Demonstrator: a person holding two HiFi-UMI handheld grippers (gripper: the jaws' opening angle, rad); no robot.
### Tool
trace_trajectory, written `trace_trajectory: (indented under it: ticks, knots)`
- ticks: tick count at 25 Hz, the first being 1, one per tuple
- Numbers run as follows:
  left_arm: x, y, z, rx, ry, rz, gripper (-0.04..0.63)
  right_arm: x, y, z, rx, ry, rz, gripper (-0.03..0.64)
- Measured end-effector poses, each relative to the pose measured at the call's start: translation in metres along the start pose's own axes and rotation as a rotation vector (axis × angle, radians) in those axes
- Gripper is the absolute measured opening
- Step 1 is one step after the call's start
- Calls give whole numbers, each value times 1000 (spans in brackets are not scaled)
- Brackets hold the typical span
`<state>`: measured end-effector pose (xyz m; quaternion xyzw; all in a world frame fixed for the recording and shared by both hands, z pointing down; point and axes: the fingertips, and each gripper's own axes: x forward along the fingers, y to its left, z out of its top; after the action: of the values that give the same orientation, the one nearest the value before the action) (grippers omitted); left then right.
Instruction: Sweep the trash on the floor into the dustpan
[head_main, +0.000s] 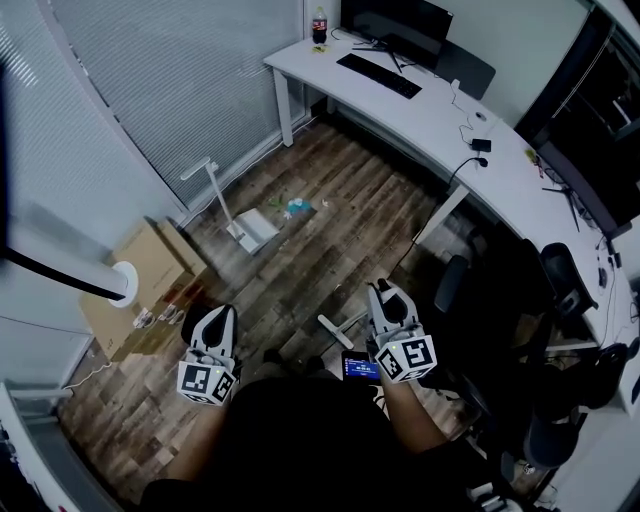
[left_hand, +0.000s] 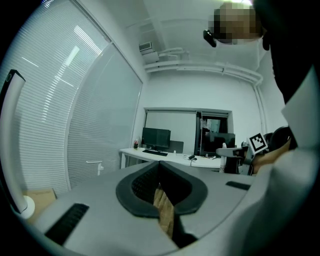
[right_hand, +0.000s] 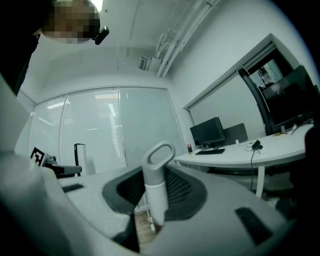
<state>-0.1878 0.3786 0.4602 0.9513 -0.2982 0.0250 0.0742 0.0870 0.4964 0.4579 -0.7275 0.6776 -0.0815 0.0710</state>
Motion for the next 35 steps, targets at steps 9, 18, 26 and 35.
trace_trajectory:
  ticks: [9,18,26,35]
  knots:
    - [12,-11,12,28,-4,-23,-6,2,-19,-7,33,0,2,79]
    - [47,7,6,6,-2,-22,-5,25,-32,10,39,-33,3,80]
    - [91,29,-5,-10,19,-28,-5,67,-56,9,54,-13,-10,81]
    - [161,95,11,-43,-2,-25,-5,158,-80,13,50,30,-4,83]
